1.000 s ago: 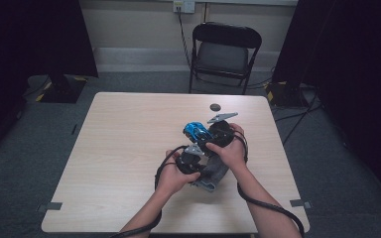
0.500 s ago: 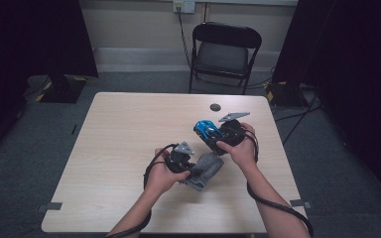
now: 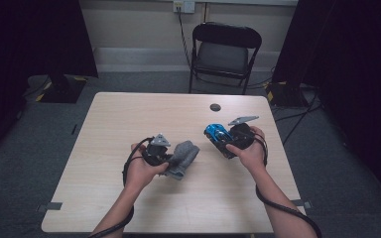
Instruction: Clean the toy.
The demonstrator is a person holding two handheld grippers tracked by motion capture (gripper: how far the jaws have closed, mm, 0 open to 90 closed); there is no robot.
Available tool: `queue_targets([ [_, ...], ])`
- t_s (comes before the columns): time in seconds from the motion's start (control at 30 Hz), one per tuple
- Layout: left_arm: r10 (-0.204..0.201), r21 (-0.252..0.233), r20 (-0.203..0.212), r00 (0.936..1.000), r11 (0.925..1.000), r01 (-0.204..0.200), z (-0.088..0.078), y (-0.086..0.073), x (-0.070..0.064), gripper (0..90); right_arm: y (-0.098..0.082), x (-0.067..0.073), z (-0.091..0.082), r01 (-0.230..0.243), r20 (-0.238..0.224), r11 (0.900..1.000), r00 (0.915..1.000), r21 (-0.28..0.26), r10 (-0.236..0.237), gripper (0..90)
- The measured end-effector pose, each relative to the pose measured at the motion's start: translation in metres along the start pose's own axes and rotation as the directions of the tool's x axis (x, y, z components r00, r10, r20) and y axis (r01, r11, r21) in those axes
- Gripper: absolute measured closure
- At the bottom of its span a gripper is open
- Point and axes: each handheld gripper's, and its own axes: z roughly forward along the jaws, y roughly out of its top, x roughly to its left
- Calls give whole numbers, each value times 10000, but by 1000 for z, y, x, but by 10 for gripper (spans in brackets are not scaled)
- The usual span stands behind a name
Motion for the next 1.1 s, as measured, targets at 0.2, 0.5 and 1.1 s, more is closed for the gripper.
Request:
queue_targets([
  [0.2, -396, 8, -515, 9979, 9992, 397, -9, -10, 20, 723, -15, -9, -2, -176, 147, 9998, 9997, 132, 174, 284],
  [0.5, -678, 2, -1158, 9910, 9977, 683, -6, -22, 48, 722, -32, -19, -1, -396, 409, 9986, 9984, 361, 381, 284],
  [1.1, -923, 116, -1821, 9789, 9953, 960, 17, -27, 75, 701, -52, -34, 20, -710, 621, 9946, 9959, 752, 664, 283],
])
